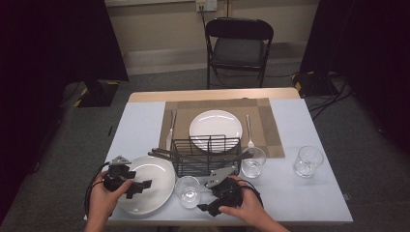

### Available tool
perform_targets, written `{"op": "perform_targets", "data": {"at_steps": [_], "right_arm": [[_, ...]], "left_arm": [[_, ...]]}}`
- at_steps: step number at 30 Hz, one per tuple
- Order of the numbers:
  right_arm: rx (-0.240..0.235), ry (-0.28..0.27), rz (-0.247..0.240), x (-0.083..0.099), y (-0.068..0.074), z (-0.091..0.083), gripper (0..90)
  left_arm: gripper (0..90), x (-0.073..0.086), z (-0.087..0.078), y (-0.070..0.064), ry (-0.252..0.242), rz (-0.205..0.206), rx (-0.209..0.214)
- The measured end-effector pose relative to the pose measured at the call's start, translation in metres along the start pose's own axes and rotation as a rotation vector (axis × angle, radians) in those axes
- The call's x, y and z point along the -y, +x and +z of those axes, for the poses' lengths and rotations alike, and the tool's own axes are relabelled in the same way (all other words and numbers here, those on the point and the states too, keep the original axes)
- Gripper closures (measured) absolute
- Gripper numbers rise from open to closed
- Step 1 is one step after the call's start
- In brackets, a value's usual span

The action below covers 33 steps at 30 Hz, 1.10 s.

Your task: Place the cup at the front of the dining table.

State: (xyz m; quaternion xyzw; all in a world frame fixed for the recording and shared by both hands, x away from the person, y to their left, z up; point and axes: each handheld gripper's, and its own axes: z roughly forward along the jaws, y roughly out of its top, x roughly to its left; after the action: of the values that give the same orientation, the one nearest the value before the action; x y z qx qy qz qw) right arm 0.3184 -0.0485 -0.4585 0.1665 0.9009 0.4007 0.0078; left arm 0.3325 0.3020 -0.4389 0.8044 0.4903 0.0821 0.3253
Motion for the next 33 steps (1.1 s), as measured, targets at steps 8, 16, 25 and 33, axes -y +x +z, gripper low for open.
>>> {"op": "perform_targets", "data": {"at_steps": [8, 16, 25, 33], "right_arm": [[0.013, 0.012, 0.005, 0.014, -0.006, -0.013, 19.1], [0.033, 0.028, 0.001, 0.029, -0.009, -0.025, 17.6], [0.058, 0.023, -0.001, 0.039, -0.013, -0.037, 17.2], [0.072, 0.037, -0.002, 0.049, -0.017, -0.043, 17.2]], "left_arm": [[18.6, 0.0, 0.001, -0.001, -0.003, -0.003, 0.0], [18.6, -0.001, 0.001, -0.003, -0.004, -0.003, -0.002], [18.6, 0.0, 0.002, -0.003, 0.0, -0.004, -0.004], [18.6, -0.001, 0.003, -0.004, 0.003, -0.004, -0.002]]}}
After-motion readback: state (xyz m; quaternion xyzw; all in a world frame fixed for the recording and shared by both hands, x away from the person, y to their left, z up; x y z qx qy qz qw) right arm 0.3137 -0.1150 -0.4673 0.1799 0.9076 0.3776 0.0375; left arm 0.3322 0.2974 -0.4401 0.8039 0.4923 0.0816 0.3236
